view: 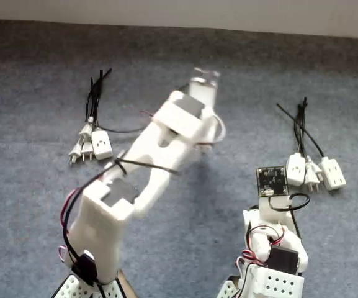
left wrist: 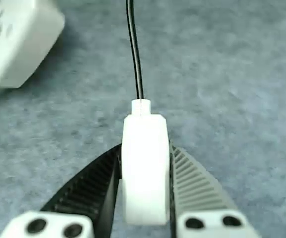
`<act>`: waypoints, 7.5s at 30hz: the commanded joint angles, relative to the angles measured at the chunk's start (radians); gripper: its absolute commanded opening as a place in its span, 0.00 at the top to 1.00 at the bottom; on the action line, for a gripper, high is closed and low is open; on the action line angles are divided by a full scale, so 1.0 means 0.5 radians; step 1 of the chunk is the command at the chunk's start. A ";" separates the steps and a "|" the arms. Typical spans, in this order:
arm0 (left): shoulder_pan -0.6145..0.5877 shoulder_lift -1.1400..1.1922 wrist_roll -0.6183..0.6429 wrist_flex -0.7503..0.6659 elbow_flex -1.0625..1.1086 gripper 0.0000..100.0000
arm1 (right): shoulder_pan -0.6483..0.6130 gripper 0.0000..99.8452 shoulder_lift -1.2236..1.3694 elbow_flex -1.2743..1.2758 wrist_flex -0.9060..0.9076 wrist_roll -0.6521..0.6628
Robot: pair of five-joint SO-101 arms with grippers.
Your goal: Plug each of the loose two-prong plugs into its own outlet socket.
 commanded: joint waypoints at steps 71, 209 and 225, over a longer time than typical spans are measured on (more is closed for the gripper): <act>-0.643 -0.689 -0.353 0.491 0.084 0.79 | 0.342 0.85 0.014 -0.229 -0.044 0.037; -0.572 -1.312 -0.359 -1.160 1.919 0.79 | 0.456 0.85 3.257 -1.926 -1.079 0.046; -0.572 -1.312 -0.359 -1.163 1.919 0.79 | 0.474 0.90 3.254 -1.926 -0.950 0.046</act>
